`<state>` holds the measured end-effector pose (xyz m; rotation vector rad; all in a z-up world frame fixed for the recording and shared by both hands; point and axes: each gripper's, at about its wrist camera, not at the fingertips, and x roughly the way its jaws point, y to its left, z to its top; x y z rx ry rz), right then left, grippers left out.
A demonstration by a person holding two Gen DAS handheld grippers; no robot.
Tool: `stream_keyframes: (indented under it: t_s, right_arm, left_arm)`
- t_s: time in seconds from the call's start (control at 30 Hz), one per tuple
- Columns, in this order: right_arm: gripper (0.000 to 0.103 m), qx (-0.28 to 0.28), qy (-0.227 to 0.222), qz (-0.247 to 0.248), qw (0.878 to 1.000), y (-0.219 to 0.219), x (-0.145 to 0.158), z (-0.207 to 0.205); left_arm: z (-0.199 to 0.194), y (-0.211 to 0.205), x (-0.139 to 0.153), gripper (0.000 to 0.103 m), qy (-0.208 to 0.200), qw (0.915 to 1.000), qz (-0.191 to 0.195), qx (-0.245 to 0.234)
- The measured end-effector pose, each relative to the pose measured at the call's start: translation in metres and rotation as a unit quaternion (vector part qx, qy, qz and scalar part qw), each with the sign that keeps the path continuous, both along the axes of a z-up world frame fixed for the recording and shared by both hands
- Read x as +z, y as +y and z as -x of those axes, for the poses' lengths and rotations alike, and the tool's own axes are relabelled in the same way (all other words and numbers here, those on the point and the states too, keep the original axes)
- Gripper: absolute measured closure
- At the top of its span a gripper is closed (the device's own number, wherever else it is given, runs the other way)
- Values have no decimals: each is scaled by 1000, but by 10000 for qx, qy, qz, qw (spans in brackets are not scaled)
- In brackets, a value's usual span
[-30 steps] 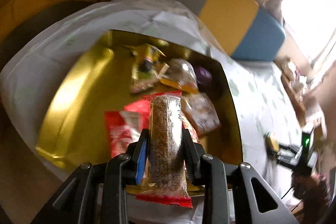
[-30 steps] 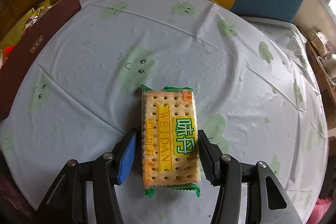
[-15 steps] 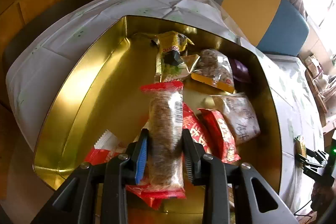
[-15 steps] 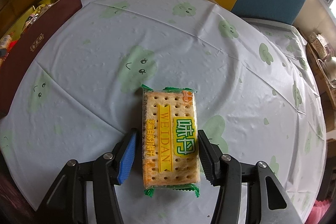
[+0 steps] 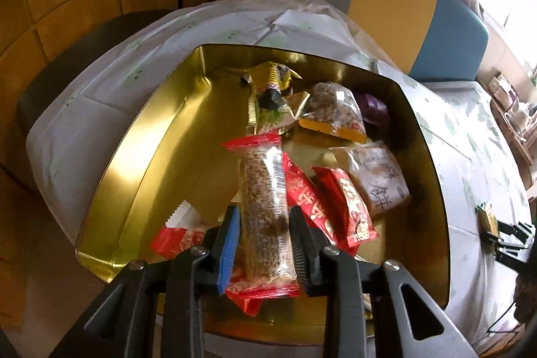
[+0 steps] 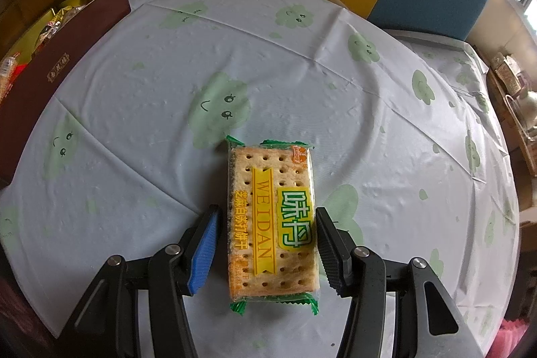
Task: Organize snacks
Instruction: 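Drop the granola bar into the gold tray with the left while the right holds the crackers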
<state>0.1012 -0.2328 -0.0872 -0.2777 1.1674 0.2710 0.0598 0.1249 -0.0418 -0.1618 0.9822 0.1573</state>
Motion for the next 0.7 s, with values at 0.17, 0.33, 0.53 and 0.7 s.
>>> stream_keyframes:
  t_s: [0.17,0.33,0.53,0.7]
  right_arm:
    - [56,65,-28,37,10000,5,2,4]
    - [56,23,-42,20,10000,2,2,6]
    - [56,-46,-19,-49,10000,-1,1,5]
    - [56,-133,39,-43,9999,-1,0,2]
  left_arm:
    - [3,-9,-5,74,-10,9998,-167,-72]
    - [6,-8,-5,74,-46,9999,-140,-86]
    - [9,-11,-4,74,-121,9996,-201,-160]
    - [12,-13,1,74,-241,9992,-230,-214]
